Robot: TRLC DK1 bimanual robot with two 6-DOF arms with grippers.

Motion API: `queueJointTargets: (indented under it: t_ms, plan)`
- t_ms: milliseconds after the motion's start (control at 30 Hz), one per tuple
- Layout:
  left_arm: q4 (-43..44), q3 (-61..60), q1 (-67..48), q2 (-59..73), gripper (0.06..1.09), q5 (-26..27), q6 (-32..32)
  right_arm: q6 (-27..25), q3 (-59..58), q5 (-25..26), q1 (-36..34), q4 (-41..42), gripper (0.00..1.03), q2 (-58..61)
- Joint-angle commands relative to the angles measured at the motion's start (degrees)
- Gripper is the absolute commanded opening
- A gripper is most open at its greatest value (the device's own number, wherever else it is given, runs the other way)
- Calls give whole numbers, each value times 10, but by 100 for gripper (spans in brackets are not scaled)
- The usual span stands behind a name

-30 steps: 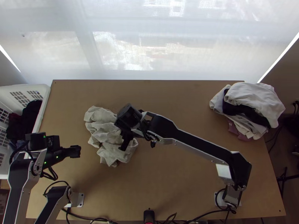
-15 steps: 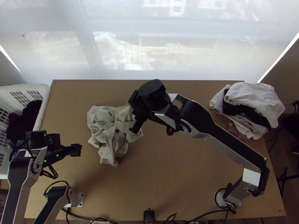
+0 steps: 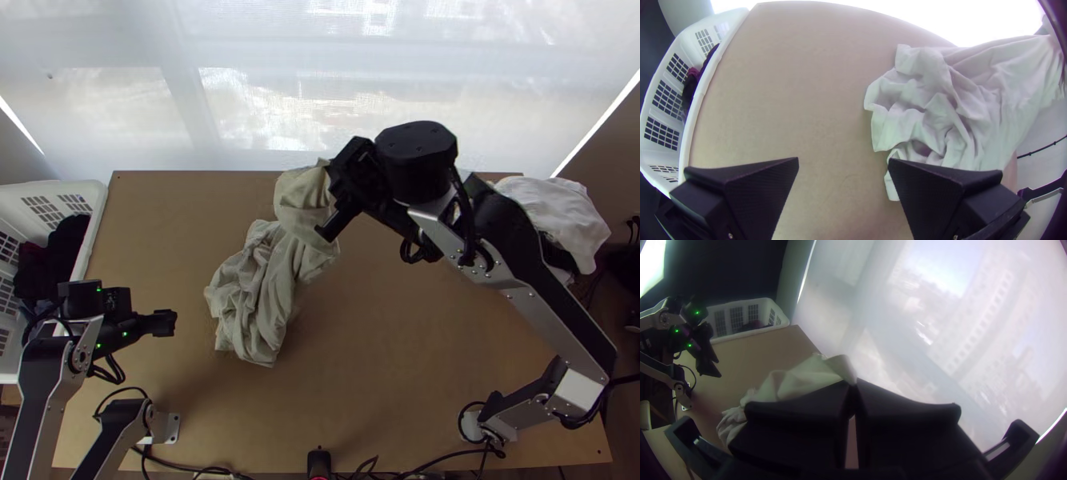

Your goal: Fold the t-shirt

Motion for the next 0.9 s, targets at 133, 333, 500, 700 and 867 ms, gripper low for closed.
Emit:
queueJointTargets:
  t_ms: [133,333,500,700,867]
  plan:
    - [5,-2,-11,2,104,3,0,-10,57,14,-67,39,3,-26]
    - [9,3,-16,8,104,8,0,-58,76,37,-69,136,3,-47]
    - [9,3,-17,7,104,8,0,-90,79,59,-70,227,3,-70]
    - [7,4,-21,5,104,9,0,-112,79,59,-63,326,3,-97]
    - [6,7,-23,5,104,10,-1,-112,76,59,-14,266,3,-101]
